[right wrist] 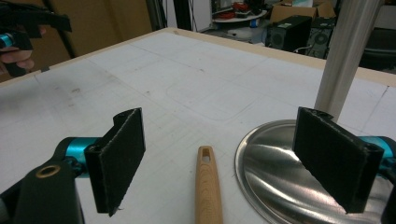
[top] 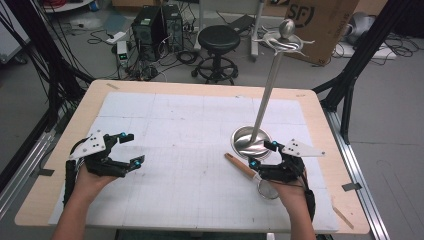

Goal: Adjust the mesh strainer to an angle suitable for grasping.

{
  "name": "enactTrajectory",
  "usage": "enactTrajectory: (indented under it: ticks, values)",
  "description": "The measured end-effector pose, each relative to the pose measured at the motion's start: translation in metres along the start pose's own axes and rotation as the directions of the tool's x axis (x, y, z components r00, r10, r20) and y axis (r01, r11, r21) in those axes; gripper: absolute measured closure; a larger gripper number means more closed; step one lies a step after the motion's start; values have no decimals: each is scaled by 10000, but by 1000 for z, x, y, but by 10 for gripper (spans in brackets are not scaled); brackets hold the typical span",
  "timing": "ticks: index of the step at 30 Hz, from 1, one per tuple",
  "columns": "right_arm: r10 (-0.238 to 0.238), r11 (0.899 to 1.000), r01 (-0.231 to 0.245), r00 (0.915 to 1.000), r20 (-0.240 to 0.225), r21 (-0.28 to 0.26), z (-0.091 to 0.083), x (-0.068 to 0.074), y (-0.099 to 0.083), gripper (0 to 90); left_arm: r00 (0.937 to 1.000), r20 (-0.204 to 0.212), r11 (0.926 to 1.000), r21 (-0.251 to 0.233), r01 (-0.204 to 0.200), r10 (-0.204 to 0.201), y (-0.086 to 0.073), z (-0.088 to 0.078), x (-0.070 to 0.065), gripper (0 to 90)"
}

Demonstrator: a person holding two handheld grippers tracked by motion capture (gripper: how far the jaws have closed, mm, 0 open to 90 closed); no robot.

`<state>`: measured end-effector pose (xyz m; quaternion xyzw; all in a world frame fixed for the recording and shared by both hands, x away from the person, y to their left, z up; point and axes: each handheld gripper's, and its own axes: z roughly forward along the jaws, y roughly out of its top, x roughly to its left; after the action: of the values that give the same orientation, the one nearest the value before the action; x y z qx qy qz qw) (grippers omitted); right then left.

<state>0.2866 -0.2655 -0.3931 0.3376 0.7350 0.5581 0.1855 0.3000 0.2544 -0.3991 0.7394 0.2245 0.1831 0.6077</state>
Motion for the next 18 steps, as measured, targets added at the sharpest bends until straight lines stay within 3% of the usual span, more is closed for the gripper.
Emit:
enactTrajectory:
  ticks: [9, 13, 18]
  values:
    - [-139, 9994, 141, 9999, -55, 317, 1, 2, -1, 165, 10000, 62, 10000, 70, 11, -11, -1, 2, 0, 155]
    - [260, 9984, -257, 9997, -38, 505, -1, 2, -2, 165, 9999, 52, 9999, -49, -116, 116, 3, 1, 0, 155]
    - [159, 9953, -171, 9998, 137, 954, -2, -1, -8, 165, 9999, 12, 9998, -146, -139, 139, 5, 2, 3, 155]
